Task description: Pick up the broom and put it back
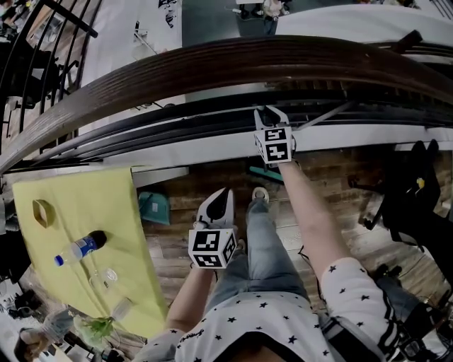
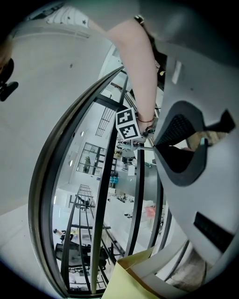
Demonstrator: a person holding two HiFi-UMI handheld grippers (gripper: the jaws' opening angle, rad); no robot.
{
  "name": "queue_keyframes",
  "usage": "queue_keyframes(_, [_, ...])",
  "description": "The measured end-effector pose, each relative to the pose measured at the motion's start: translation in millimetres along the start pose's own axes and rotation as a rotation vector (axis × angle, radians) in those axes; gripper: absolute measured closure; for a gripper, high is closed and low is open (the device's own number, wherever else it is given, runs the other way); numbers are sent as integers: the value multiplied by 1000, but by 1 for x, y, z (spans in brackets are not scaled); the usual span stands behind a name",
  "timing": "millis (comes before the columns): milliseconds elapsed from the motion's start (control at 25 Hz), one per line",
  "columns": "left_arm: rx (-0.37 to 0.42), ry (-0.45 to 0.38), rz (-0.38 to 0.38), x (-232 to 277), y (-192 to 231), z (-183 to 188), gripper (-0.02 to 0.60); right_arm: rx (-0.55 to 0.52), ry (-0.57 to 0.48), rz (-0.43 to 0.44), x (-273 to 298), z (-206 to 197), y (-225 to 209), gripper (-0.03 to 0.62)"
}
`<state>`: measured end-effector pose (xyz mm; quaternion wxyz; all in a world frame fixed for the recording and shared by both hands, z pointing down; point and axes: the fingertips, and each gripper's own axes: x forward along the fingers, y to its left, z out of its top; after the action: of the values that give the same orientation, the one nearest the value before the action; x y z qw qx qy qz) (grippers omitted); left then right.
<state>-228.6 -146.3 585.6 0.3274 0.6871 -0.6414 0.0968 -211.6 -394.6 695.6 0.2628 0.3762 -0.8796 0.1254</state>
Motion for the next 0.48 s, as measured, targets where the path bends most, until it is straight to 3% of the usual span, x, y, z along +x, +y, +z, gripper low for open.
queue_keyframes(480, [6, -14, -19, -23, -8, -2, 571, 10, -22, -21, -38, -5, 14, 517])
